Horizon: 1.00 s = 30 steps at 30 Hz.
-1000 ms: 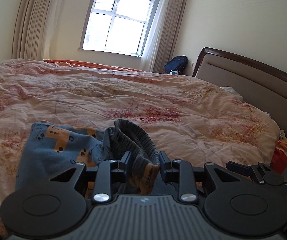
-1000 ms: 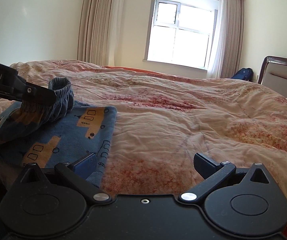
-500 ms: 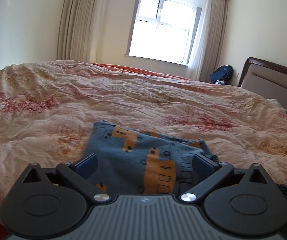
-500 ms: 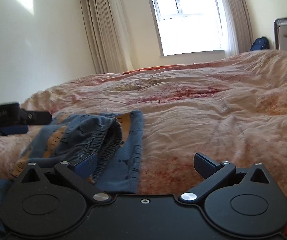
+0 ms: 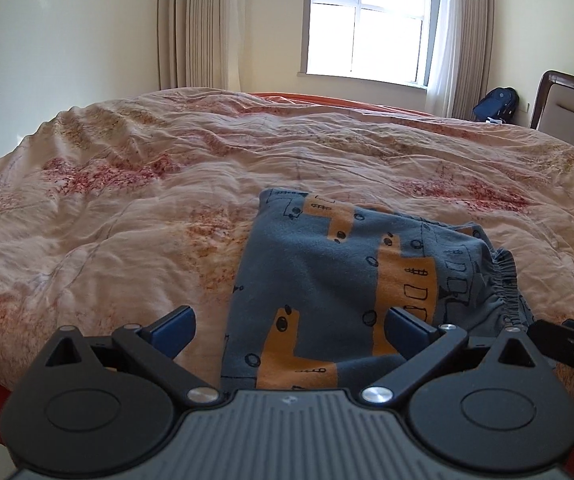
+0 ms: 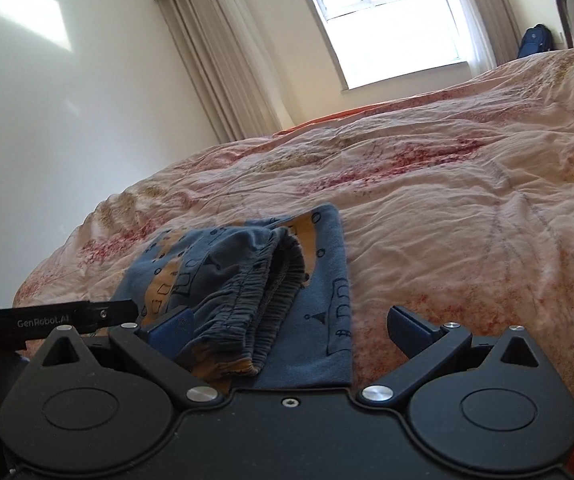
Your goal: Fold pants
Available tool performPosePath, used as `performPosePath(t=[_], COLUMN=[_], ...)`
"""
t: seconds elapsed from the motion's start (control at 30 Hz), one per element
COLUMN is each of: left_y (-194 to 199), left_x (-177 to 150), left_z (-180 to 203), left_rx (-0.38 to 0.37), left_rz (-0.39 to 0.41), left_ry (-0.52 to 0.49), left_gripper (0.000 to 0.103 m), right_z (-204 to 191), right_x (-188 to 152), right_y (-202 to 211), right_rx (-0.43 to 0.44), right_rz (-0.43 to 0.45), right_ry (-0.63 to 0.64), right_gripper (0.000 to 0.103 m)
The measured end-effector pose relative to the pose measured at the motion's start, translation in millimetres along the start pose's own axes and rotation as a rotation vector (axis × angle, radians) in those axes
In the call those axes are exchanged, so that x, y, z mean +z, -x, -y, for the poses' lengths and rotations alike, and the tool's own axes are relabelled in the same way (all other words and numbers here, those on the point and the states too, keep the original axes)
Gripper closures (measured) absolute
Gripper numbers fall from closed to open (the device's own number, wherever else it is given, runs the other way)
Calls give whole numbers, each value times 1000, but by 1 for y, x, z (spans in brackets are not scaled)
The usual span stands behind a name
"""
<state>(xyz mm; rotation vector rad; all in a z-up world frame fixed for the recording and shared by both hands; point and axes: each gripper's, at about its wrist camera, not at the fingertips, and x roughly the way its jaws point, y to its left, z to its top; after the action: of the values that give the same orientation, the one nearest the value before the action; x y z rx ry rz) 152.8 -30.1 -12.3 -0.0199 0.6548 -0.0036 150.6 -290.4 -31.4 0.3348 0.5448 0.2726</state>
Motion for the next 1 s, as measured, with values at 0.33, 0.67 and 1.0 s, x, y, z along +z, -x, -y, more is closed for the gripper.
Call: performPosePath(t=[0.33,0.67,1.0], left_y=[26,23,14], left_x=[-6,-37,-43], left_z=[24,82,81], left_rx=[-222,-333,-291], left_rz=[113,57,40], left_ry=[-170,-486,-515], left_gripper=[0,31,60], right_z=[23,23,21], right_x=[30,46,35], right_y=[-12,-36,-45], right_rx=[45,180,229], right_rz=[-4,23,-6], right_ry=[-61,-76,-96], right_gripper=[0,5,23])
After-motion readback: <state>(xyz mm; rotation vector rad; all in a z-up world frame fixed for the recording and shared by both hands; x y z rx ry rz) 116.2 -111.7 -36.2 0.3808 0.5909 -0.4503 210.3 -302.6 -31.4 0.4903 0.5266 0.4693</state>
